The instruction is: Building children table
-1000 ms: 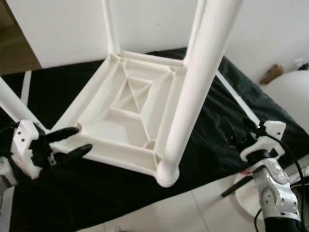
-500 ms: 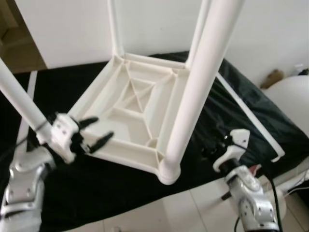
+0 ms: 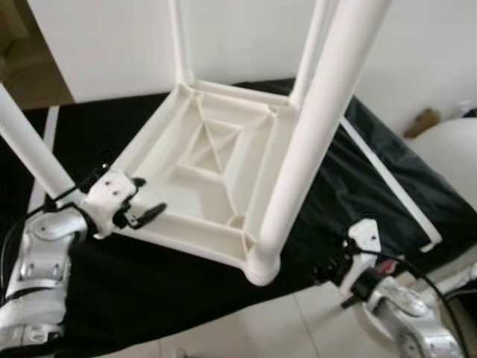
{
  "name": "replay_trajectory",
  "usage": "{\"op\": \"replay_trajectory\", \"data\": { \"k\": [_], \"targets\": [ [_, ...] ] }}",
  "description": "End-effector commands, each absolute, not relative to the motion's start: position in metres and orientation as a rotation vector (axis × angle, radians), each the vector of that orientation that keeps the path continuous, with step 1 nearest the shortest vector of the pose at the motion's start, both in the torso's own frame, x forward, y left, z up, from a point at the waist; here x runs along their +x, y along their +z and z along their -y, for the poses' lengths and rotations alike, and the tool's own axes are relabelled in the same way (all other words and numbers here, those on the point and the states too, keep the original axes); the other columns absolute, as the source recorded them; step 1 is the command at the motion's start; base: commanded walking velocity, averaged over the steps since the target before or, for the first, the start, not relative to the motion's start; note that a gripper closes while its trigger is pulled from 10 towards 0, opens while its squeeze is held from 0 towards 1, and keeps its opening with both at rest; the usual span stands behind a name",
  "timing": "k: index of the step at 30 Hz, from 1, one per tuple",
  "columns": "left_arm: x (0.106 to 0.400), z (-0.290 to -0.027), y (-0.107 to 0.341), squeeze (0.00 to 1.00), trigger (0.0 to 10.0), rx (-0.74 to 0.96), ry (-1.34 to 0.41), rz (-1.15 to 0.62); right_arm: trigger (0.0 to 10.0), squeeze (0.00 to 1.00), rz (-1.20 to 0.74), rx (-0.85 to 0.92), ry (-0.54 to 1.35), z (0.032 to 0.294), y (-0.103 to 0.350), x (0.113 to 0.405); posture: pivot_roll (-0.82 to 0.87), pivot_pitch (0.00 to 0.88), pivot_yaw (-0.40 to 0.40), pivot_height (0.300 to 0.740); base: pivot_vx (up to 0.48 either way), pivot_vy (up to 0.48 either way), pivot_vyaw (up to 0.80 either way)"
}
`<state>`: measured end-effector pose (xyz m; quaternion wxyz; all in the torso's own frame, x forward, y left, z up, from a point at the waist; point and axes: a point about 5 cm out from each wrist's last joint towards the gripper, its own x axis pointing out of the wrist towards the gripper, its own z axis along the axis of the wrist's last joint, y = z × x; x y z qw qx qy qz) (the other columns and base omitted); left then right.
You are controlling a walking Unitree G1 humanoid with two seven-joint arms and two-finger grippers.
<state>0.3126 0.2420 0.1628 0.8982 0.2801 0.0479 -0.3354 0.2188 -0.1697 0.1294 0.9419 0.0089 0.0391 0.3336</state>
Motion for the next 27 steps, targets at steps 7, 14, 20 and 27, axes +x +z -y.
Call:
{"op": "replay_trajectory", "data": {
  "k": [7, 14, 20, 27],
  "targets": [
    [0.331, -0.254, 0.171, 0.0, 10.0, 0.545, -0.247, 0.035, 10.0, 0.0, -0.159, -0.045, 0.927, 0.165, 0.141, 0.195, -0.03, 0.107, -0.013, 0.74, 0.0, 0.0, 0.0],
    [0.342, -0.25, 0.172, 0.0, 10.0, 0.554, -0.253, 0.032, 10.0, 0.0, -0.144, -0.065, 1.015, 0.155, 0.153, 0.195, -0.02, 0.103, -0.023, 0.74, 0.0, 0.0, 0.0],
    [0.351, -0.239, 0.173, 0.0, 10.0, 0.558, -0.303, 0.029, 10.0, 0.0, -0.134, -0.05, 1.068, 0.148, 0.159, 0.2, 0.0, 0.102, -0.032, 0.74, 0.0, 0.0, 0.0],
    [0.365, -0.233, 0.184, 0.0, 10.0, 0.572, -0.267, 0.047, 10.0, 0.0, -0.118, -0.045, 1.076, 0.146, 0.165, 0.204, 0.0, 0.101, -0.029, 0.74, 0.0, 0.0, 0.0]
  ]
}}
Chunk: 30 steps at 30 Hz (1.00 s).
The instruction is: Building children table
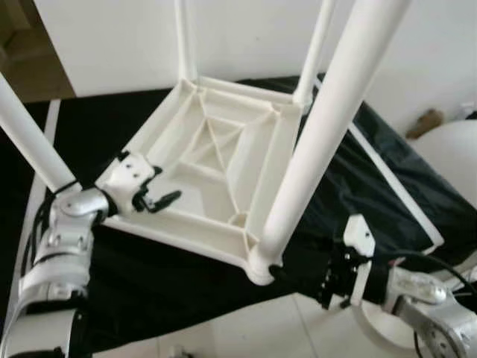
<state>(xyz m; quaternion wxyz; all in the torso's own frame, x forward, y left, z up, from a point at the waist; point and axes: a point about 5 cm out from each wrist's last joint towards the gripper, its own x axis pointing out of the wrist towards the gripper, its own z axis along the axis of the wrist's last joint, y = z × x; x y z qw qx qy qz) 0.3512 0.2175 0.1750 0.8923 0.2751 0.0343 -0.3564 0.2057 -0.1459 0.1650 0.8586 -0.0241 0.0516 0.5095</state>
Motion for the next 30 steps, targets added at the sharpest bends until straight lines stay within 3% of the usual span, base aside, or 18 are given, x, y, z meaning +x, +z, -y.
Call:
{"op": "replay_trajectory", "data": {
  "k": [1, 6, 10, 17, 19, 24, 25, 30],
  "targets": [
    [0.365, -0.233, 0.184, 0.0, 10.0, 0.572, -0.267, 0.047, 10.0, 0.0, -0.118, -0.045, 1.076, 0.146, 0.165, 0.204, 0.0, 0.101, -0.029, 0.74, 0.0, 0.0, 0.0],
    [0.371, -0.226, 0.184, 0.0, 10.0, 0.694, -0.286, 0.033, 10.0, 0.0, -0.09, -0.055, 1.049, 0.143, 0.166, 0.207, 0.0, 0.1, -0.026, 0.74, 0.0, 0.0, 0.0],
    [0.368, -0.214, 0.162, 0.0, 10.0, 0.868, -0.437, -0.071, 10.0, 0.0, -0.061, -0.044, 1.009, 0.143, 0.169, 0.213, 0.0, 0.097, -0.016, 0.74, 0.0, 0.0, 0.0],
    [0.36, -0.21, 0.144, 0.0, 10.0, 0.951, -0.568, -0.161, 10.0, 0.0, -0.054, -0.041, 1.009, 0.142, 0.169, 0.216, 0.0, 0.094, -0.008, 0.74, 0.0, 0.0, 0.0],
    [0.348, -0.213, 0.136, 0.0, 10.0, 1.037, -0.711, -0.228, 10.0, 0.0, -0.065, -0.079, 1.0, 0.145, 0.163, 0.225, 0.0, 0.088, -0.006, 0.74, 0.0, 0.0, 0.0],
    [0.337, -0.211, 0.131, 0.0, 10.0, 1.064, -0.83, -0.231, 10.0, 0.0, -0.075, -0.098, 0.971, 0.15, 0.159, 0.232, 0.01, 0.084, -0.007, 0.74, 0.0, 0.0, 0.0],
    [0.324, -0.209, 0.119, 0.0, 10.0, 1.036, -0.941, -0.283, 10.0, 0.0, -0.086, -0.112, 0.937, 0.159, 0.155, 0.239, 0.01, 0.075, -0.012, 0.74, 0.0, 0.0, 0.0],
    [0.312, -0.209, 0.107, 0.0, 10.0, 1.014, -1.01, -0.317, 10.0, 0.0, -0.102, -0.128, 0.91, 0.169, 0.152, 0.244, 0.02, 0.068, -0.016, 0.74, 0.0, 0.0, 0.0]
  ]
}}
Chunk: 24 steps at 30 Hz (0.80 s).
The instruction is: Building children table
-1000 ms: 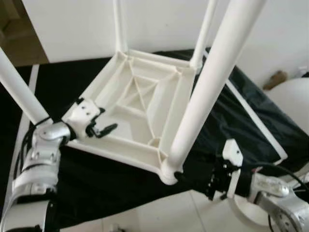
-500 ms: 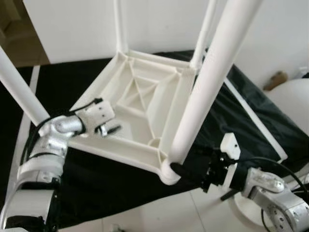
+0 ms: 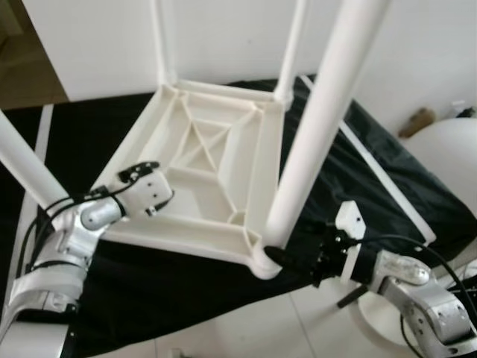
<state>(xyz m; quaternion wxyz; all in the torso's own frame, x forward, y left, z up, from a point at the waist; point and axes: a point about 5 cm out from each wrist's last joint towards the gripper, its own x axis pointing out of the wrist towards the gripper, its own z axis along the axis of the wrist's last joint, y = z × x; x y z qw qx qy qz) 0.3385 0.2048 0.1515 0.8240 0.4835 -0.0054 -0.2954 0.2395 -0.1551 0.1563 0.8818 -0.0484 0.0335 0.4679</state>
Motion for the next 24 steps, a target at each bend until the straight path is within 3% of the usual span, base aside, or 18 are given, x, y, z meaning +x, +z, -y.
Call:
{"op": "replay_trajectory", "data": {
  "k": [1, 10, 13, 24],
  "targets": [
    [0.312, -0.209, 0.107, 0.0, 10.0, 1.014, -1.01, -0.317, 10.0, 0.0, -0.102, -0.128, 0.91, 0.169, 0.152, 0.244, 0.02, 0.068, -0.016, 0.74, 0.0, 0.0, 0.0],
    [0.296, -0.21, 0.095, 0.0, 10.0, 0.982, -1.072, -0.35, 10.0, 0.0, -0.106, -0.158, 0.861, 0.182, 0.149, 0.252, 0.02, 0.06, -0.011, 0.74, 0.0, 0.0, 0.0],
    [0.291, -0.202, 0.106, 0.0, 10.0, 0.906, -1.053, -0.257, 10.0, 0.0, -0.035, -0.149, 0.694, 0.202, 0.155, 0.27, 0.02, 0.058, -0.008, 0.74, 0.0, 0.0, 0.0],
    [0.301, -0.174, 0.13, 0.0, 10.0, 0.777, -1.012, -0.061, 10.0, 0.0, -0.004, -0.113, 0.658, 0.202, 0.158, 0.273, 0.01, 0.064, -0.009, 0.74, 0.0, 0.0, 0.0]
  ]
}}
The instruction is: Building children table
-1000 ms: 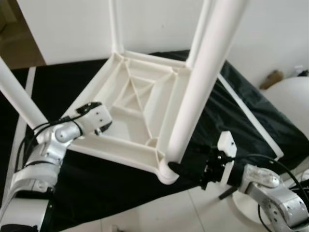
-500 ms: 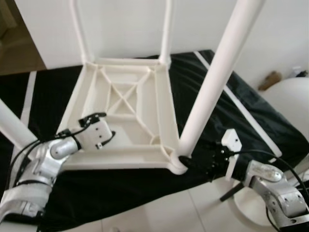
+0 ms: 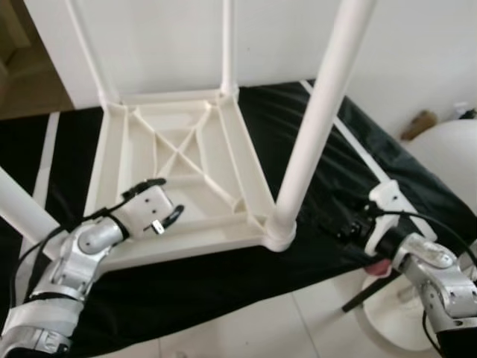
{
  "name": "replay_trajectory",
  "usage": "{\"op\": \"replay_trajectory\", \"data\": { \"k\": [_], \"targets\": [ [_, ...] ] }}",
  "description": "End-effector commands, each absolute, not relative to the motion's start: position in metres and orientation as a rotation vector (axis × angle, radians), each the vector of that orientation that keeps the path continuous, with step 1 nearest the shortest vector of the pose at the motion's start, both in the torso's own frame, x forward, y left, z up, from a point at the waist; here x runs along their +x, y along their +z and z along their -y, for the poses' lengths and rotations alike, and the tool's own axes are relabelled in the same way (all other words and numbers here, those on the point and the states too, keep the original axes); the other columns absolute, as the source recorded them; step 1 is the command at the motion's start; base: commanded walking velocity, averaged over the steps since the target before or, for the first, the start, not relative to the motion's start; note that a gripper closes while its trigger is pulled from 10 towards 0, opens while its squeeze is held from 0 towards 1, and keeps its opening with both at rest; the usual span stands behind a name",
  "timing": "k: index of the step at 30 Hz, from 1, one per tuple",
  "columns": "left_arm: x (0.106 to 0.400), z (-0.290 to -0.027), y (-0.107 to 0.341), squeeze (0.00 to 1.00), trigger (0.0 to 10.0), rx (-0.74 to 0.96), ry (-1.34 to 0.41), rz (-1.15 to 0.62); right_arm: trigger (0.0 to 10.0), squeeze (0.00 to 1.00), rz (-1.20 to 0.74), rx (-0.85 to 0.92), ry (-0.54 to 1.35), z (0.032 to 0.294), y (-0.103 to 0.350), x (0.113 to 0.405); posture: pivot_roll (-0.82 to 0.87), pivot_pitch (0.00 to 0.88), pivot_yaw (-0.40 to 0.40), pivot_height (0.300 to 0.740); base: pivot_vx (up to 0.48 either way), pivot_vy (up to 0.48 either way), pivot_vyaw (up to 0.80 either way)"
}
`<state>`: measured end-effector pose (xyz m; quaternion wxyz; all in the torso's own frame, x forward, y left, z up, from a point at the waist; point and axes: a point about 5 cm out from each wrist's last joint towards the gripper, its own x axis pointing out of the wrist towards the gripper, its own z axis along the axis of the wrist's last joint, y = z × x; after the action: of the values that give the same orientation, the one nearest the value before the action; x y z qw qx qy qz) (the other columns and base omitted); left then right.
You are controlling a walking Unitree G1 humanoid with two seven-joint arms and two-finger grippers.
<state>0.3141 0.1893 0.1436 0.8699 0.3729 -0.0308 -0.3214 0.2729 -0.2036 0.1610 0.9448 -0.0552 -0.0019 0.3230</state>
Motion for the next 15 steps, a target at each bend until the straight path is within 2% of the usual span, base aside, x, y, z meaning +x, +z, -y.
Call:
{"op": "replay_trajectory", "data": {
  "k": [1, 7, 12, 15],
  "targets": [
    [0.301, -0.174, 0.13, 0.0, 10.0, 0.777, -1.012, -0.061, 10.0, 0.0, -0.004, -0.113, 0.658, 0.202, 0.158, 0.273, 0.01, 0.064, -0.009, 0.74, 0.0, 0.0, 0.0],
    [0.306, -0.167, 0.15, 0.0, 10.0, 0.642, -0.91, 0.059, 10.0, 0.0, -0.06, -0.132, 0.765, 0.192, 0.151, 0.258, 0.01, 0.073, -0.003, 0.74, 0.0, 0.0, 0.0],
    [0.293, -0.182, 0.16, 0.0, 10.0, 0.605, -0.883, 0.09, 10.0, 0.0, -0.116, -0.147, 0.842, 0.191, 0.149, 0.243, 0.0, 0.081, -0.006, 0.74, 0.0, 0.0, 0.0],
    [0.286, -0.186, 0.164, 0.0, 10.0, 0.519, -0.869, 0.08, 10.0, 0.0, -0.124, -0.137, 0.874, 0.192, 0.153, 0.236, 0.0, 0.085, -0.006, 0.74, 0.0, 0.0, 0.0]
  ]
}}
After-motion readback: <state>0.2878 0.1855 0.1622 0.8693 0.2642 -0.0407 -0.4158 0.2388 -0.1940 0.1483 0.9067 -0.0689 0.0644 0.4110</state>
